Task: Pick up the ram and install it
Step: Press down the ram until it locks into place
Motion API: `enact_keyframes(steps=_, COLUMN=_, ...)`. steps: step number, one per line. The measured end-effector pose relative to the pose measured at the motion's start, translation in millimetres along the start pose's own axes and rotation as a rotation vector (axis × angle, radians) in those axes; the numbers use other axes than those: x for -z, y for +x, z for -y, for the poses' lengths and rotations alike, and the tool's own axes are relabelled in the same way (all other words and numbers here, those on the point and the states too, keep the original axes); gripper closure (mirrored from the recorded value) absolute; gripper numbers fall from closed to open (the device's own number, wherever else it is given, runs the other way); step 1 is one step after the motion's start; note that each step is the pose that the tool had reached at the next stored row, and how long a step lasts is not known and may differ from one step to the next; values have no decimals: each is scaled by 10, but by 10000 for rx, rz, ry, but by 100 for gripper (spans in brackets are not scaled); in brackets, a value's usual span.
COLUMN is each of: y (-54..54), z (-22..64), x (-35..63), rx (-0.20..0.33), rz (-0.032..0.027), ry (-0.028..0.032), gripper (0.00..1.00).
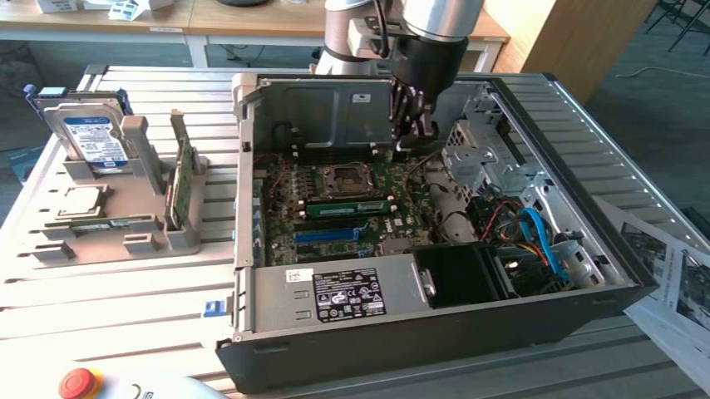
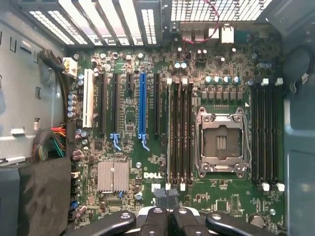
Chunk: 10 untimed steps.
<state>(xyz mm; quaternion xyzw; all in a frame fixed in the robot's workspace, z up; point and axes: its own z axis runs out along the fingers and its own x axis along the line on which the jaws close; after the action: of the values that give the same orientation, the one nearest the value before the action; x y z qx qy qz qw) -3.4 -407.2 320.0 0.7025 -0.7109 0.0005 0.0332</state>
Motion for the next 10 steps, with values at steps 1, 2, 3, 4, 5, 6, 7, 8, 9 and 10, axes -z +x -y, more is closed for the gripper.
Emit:
enact_keyframes(steps=1, y=0, z=12, x=1, rx=0, rz=0, ry=0, gripper=89)
enact_keyframes(steps=2, y=0, z=25, x=1, rx=0, rz=0, ry=0, gripper=89)
enact_keyframes(steps=3, y=0, z=37, x=2, rx=0, rz=0, ry=0, gripper=89)
enact_keyframes(steps=4, y=1, z=48, x=2, rx=-1, rz=0, ry=0, gripper=89)
enact_keyframes(steps=5, y=1, z=58, x=3, rx=-1, rz=0, ry=0, gripper=89)
enact_keyframes(steps=6, y=1, z=68, x=3, rx=0, rz=-1, ry=0, gripper=89)
enact_keyframes(steps=7, y=1, z=78, x=4, rx=0, rz=0, ry=0, gripper=89)
enact_keyframes(steps=8, y=0, z=87, x=4, rx=0, rz=0, ry=0, gripper=89)
enact_keyframes(steps=9, y=0, z=95, x=4, rx=0, rz=0, ry=0, gripper=89)
enact_keyframes(steps=10, y=0, z=101, x=5, rx=0, rz=0, ry=0, gripper=89)
